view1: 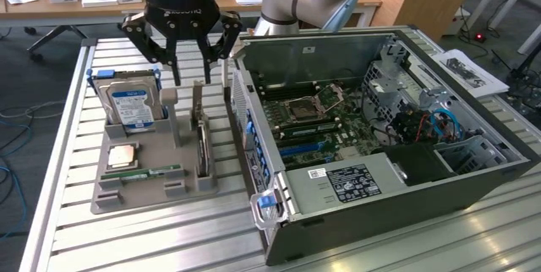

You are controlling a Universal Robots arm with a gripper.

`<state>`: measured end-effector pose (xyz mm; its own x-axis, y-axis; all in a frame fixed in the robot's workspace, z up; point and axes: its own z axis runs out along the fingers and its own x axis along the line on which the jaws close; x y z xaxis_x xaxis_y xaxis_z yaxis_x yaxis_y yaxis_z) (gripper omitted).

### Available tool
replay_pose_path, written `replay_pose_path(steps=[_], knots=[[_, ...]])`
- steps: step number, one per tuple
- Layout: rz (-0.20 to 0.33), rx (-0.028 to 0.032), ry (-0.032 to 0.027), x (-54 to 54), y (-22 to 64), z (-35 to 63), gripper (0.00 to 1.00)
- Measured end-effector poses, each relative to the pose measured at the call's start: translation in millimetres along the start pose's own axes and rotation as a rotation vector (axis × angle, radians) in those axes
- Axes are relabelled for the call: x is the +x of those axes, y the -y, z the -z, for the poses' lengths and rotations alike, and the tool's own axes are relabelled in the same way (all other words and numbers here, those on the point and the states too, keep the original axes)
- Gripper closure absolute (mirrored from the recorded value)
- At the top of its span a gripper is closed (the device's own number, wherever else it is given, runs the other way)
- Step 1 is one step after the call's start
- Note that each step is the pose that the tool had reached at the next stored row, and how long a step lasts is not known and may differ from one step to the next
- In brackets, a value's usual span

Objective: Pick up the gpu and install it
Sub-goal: 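Pick up the gpu and move the gpu toward the slot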

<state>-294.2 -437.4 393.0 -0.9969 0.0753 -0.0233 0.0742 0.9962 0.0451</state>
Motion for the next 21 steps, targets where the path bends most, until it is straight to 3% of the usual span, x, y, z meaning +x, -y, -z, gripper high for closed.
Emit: replay_pose_path(steps=[6,21], knots=[[0.0,-0.0007,0.0,0.1,0.2,-3.0,0.53],[0.0,-0.0008,-0.0001,0.7,1.4,-30.1,0.53]])
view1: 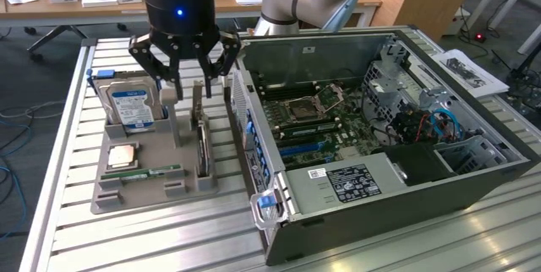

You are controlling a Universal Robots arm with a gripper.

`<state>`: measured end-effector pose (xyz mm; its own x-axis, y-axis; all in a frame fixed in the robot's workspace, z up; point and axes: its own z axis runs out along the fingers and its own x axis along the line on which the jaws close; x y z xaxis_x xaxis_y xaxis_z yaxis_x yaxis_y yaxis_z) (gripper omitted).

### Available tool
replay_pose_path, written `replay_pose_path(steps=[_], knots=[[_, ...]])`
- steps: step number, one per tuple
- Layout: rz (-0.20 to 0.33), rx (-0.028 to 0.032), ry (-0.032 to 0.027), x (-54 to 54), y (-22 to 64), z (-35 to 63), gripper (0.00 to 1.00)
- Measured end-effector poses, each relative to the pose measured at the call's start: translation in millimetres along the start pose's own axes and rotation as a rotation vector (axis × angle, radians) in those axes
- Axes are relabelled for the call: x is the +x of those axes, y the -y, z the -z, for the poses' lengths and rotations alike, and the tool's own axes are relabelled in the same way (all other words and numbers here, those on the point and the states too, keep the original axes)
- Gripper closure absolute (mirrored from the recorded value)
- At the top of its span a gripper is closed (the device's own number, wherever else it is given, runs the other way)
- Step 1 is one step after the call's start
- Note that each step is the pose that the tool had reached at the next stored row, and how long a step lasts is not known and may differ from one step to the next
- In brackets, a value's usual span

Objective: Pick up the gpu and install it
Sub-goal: 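Pick up the gpu and move the gpu toward the slot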

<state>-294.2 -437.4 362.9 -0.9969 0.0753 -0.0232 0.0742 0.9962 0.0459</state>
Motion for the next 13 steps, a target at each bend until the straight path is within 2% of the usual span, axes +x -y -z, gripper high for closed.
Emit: replay_pose_path(steps=[13], knots=[[0.0,0.0,0.0,0.5,1.1,-23.6,0.53]])
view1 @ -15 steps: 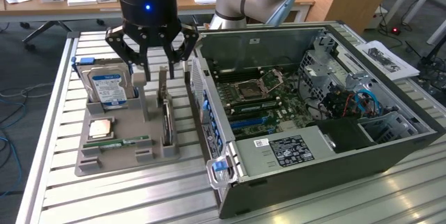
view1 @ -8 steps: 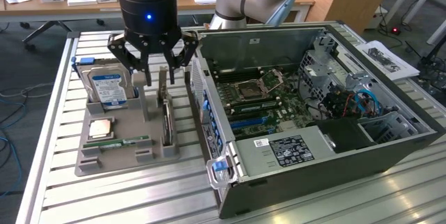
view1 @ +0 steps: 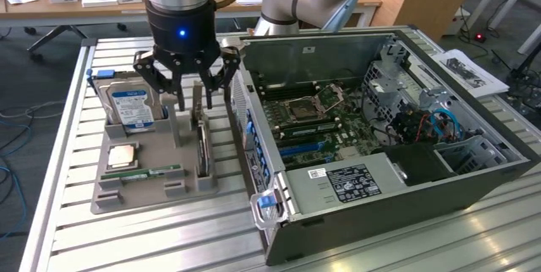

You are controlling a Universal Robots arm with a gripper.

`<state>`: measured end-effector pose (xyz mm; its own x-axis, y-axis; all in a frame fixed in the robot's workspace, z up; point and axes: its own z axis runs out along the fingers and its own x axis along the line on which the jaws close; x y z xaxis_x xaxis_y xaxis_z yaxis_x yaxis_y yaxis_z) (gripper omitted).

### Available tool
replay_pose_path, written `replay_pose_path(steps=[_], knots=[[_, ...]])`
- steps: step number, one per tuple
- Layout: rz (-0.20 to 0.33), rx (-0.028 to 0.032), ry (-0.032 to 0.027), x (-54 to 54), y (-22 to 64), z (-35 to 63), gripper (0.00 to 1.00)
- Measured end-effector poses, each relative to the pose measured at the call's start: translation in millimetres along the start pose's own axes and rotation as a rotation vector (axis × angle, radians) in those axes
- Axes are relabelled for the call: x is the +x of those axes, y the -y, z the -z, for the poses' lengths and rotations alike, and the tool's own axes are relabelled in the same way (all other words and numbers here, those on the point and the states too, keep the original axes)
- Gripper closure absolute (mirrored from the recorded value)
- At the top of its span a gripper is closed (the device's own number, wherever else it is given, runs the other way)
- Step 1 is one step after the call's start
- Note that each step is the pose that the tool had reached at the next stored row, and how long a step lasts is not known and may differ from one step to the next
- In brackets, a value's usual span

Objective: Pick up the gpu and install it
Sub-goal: 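Pick up the gpu and move the gpu toward the slot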

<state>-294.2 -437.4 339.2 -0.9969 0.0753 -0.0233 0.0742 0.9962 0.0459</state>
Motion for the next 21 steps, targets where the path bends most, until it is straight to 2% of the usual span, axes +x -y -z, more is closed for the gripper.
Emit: replay_pose_path(steps=[21], knots=[[0.0,0.0,0.0,0.8,1.5,-33.6,0.53]])
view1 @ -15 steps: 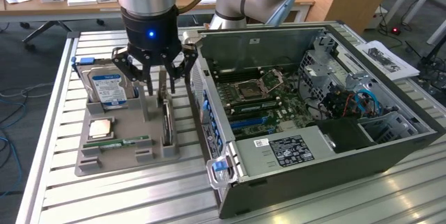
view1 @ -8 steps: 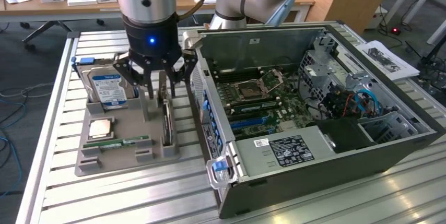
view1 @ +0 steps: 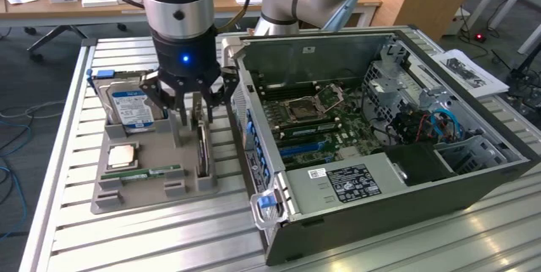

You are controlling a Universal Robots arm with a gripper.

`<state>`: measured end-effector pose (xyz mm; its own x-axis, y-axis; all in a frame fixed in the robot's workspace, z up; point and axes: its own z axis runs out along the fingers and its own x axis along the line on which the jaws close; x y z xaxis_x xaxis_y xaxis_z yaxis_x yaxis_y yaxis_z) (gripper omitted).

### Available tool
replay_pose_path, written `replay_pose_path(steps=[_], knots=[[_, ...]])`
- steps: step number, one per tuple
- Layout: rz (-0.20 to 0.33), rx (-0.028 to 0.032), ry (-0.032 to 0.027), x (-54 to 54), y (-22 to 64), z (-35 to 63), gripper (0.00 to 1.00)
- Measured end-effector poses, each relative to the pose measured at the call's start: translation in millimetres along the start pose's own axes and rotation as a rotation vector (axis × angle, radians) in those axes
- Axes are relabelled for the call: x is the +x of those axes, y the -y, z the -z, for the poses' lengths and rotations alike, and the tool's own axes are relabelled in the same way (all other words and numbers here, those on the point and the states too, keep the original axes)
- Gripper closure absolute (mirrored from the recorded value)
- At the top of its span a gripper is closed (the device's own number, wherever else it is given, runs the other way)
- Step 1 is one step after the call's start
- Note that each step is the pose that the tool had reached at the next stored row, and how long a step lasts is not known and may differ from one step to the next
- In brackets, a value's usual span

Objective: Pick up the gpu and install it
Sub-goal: 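Pick up the gpu and move the gpu toward the slot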

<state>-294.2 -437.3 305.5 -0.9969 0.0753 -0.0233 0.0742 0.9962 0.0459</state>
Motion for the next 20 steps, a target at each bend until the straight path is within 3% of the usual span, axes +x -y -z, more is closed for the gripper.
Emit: replay_pose_path(steps=[13,20], knots=[[0.0,-0.0001,0.0001,0.5,0.8,-20.5,0.53],[0.0,0.0,0.0,0.5,0.9,-22.0,0.53]])
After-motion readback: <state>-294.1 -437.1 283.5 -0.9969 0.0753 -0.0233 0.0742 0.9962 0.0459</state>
